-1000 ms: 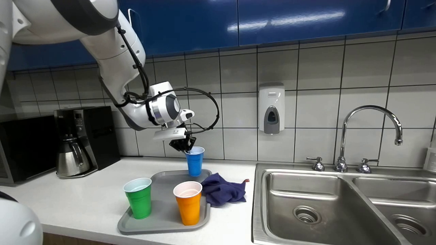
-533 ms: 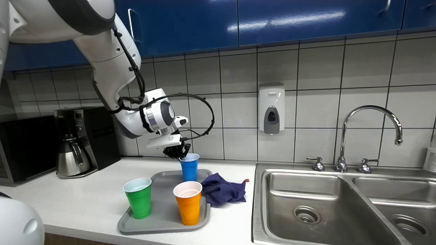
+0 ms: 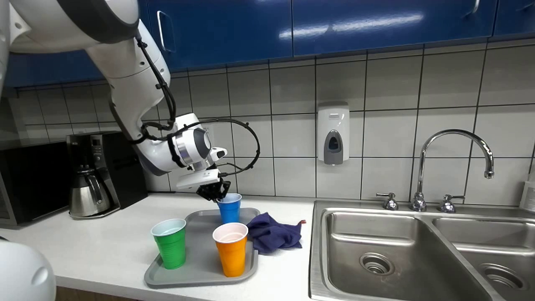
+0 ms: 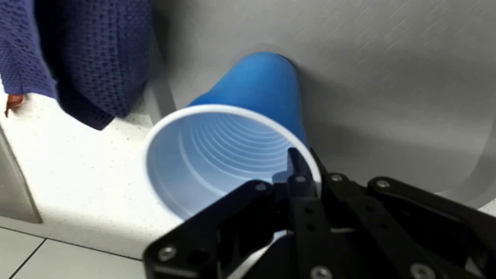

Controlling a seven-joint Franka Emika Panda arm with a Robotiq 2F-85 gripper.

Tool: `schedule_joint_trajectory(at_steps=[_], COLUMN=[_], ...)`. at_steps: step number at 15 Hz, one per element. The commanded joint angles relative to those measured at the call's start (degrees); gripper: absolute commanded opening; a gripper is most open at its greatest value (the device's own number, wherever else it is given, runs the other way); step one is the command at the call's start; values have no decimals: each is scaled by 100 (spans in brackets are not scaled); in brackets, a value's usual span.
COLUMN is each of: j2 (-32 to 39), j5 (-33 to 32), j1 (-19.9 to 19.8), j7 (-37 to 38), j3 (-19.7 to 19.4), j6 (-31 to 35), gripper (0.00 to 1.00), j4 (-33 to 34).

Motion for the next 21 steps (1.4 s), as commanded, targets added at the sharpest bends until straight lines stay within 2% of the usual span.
schedule_joint_trajectory(at_steps=[1, 11, 21], j2=[-164, -392, -1106], j5=[-131, -45, 16], j1=[38, -45, -187], j7=[-6, -79, -129], j3=[-24, 13, 96], j6=[-21, -15, 72], gripper=[29, 100, 100], j4=[-158, -276, -772])
